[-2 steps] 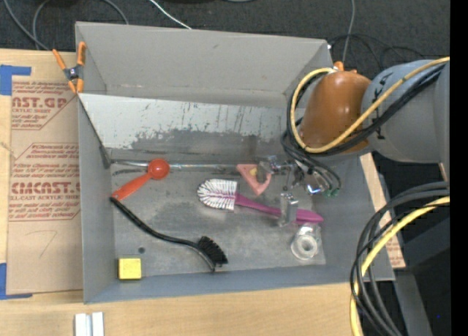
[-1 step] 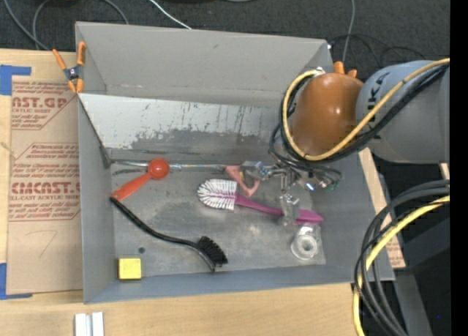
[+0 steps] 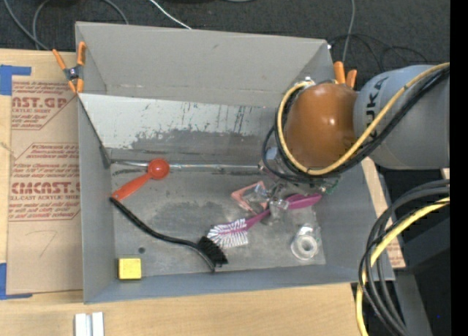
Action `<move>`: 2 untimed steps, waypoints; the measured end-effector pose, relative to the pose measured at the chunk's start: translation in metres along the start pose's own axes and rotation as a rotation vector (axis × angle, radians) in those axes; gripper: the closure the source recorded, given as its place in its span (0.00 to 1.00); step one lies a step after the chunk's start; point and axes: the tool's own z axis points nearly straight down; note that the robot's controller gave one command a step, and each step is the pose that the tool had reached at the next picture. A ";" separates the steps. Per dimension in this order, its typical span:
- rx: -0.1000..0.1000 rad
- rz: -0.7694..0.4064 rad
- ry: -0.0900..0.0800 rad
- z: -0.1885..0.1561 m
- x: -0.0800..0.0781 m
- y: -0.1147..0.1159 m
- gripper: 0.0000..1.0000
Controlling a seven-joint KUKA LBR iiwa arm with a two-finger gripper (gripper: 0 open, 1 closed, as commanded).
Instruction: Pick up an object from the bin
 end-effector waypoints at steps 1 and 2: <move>0.000 0.000 0.000 0.000 0.000 0.000 1.00; 0.000 0.000 0.000 0.000 0.000 0.000 1.00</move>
Offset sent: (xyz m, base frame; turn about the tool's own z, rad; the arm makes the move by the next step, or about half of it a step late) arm 0.0000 0.0000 0.0000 0.0000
